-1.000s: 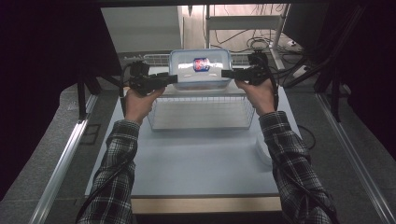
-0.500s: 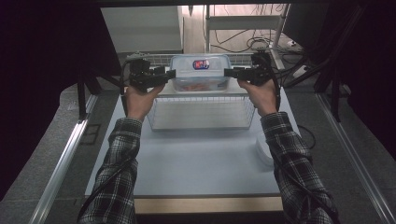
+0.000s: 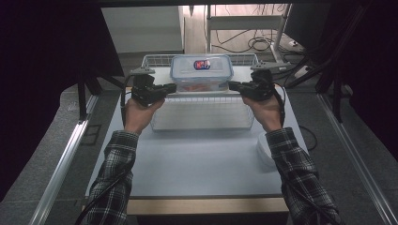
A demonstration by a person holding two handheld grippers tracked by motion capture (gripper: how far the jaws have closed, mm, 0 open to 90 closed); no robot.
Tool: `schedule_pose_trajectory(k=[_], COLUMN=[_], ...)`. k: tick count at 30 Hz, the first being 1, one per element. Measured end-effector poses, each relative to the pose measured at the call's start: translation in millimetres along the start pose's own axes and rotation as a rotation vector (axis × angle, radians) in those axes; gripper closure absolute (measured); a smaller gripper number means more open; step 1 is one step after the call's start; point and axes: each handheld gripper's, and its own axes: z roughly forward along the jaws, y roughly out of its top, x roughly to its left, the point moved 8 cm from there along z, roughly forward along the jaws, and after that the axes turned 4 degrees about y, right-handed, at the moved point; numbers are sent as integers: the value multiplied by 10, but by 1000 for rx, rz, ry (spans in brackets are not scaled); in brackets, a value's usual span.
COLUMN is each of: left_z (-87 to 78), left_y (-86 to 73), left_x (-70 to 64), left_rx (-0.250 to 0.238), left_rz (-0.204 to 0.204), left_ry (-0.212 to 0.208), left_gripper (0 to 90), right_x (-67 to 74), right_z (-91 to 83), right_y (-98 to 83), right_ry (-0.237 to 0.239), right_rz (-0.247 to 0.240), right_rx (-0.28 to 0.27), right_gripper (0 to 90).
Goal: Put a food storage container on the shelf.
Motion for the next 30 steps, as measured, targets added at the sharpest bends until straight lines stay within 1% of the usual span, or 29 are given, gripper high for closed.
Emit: schedule_pose_trajectory(k=[1,2,3,8,9,11,12,13,14,15,16,17,18,19,20,22,23,24,25,26,30], left_z=[20,38,63,72,71,73,70,70,67,51,51,39,24,7,-12,-50,-79,-79,-86,-91,-103], left_y=[-1,-1,7,25,27,26,21,21,15,3,3,-6,-16,-26,-37,-67,-109,-109,-137,-165,-290], left_x=[10,23,47,94,95,96,86,86,76,52,52,33,16,-8,-27,-77,-129,-129,-156,-181,-270], left_rx=[1,4,4,-1,-2,-5,-8,-8,-8,-12,-12,-13,-15,-18,-22,-30,-32,-32,-28,-24,-6], left_rz=[-7,-5,-1,-18,-29,-36,-36,-36,-34,-26,-26,-28,-22,-19,-10,-6,2,2,7,14,47], left_ry=[7,12,18,23,20,14,5,5,-1,-17,-17,-23,-30,-38,-45,-60,-74,-74,-77,-78,-69], left_gripper=[842,842,840,836,836,824,823,820,820,807,801,801,793,764,764,741,703,678,647,647,548], right_x=[-9,-9,-32,-63,-68,-89,-93,-93,-98,-104,-104,-100,-87,-60,-60,-25,11,11,52,52,137], right_z=[30,30,70,115,126,157,165,165,171,172,172,165,154,120,120,79,43,43,9,9,-40], right_y=[-1,-1,6,7,8,7,9,9,11,13,13,13,11,-2,-2,-26,-62,-62,-111,-111,-229], right_ry=[2,2,2,2,2,-5,-3,-3,-6,-15,-15,-14,-8,-2,-2,8,13,13,20,20,31], right_rz=[4,4,14,30,31,32,35,35,36,34,34,34,36,35,35,33,25,25,18,18,-4], right_rx=[5,5,10,14,12,17,17,17,16,16,16,13,11,5,5,-1,-2,-2,4,4,20], right_gripper=[895,895,895,896,895,896,895,895,896,894,894,894,889,871,871,839,794,794,733,733,618])
